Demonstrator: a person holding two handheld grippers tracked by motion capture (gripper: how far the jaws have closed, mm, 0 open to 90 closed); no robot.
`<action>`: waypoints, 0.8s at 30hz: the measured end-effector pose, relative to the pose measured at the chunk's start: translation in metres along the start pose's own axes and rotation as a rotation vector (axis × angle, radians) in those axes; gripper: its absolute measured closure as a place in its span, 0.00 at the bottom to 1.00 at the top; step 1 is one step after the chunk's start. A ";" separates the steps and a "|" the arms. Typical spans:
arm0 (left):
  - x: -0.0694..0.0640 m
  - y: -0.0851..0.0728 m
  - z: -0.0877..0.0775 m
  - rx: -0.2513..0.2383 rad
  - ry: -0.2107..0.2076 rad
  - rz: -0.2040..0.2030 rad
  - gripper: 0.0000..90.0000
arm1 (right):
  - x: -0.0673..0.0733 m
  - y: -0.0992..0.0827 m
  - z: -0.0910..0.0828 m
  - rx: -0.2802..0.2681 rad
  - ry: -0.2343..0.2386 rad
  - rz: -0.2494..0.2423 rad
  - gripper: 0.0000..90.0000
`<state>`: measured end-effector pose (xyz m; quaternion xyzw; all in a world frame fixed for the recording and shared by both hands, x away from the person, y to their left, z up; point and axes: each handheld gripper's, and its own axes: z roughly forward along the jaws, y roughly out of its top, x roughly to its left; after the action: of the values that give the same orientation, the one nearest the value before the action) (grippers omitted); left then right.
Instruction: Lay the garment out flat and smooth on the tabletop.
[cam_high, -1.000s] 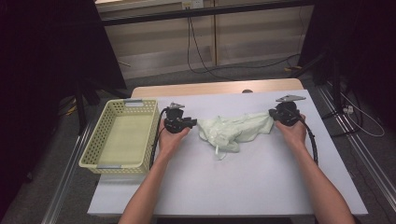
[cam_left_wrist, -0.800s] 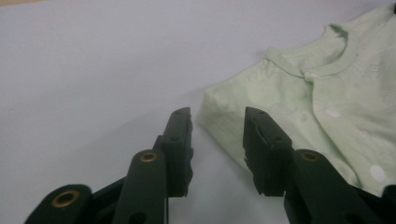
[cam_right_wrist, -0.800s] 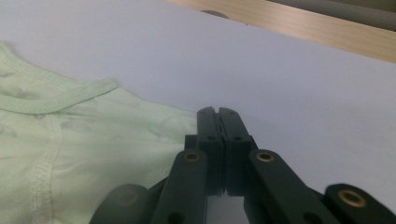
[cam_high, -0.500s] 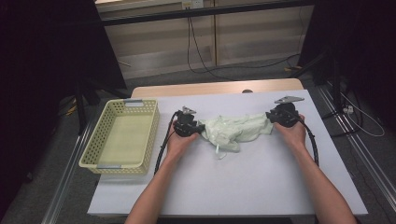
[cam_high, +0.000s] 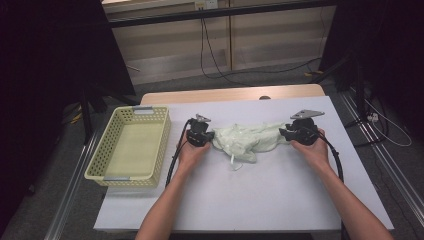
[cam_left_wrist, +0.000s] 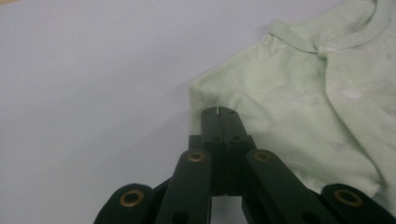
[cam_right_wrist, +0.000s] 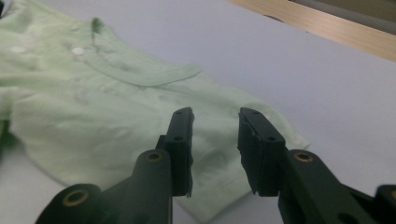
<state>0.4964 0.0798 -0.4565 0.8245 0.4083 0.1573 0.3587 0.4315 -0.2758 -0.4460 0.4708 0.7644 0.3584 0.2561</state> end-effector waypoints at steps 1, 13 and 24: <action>0.003 0.000 -0.002 0.000 -0.002 -0.008 1.00 | 0.002 -0.001 -0.002 0.003 0.006 -0.009 0.76; 0.027 -0.014 -0.015 0.009 0.012 -0.071 1.00 | 0.015 -0.018 0.000 0.041 0.113 -0.089 0.80; 0.019 -0.018 -0.024 -0.084 -0.046 -0.087 0.77 | 0.014 -0.022 0.003 0.063 0.100 -0.101 0.97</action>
<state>0.4847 0.1138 -0.4538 0.7935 0.4285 0.1394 0.4090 0.4158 -0.2689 -0.4662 0.4209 0.8100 0.3438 0.2202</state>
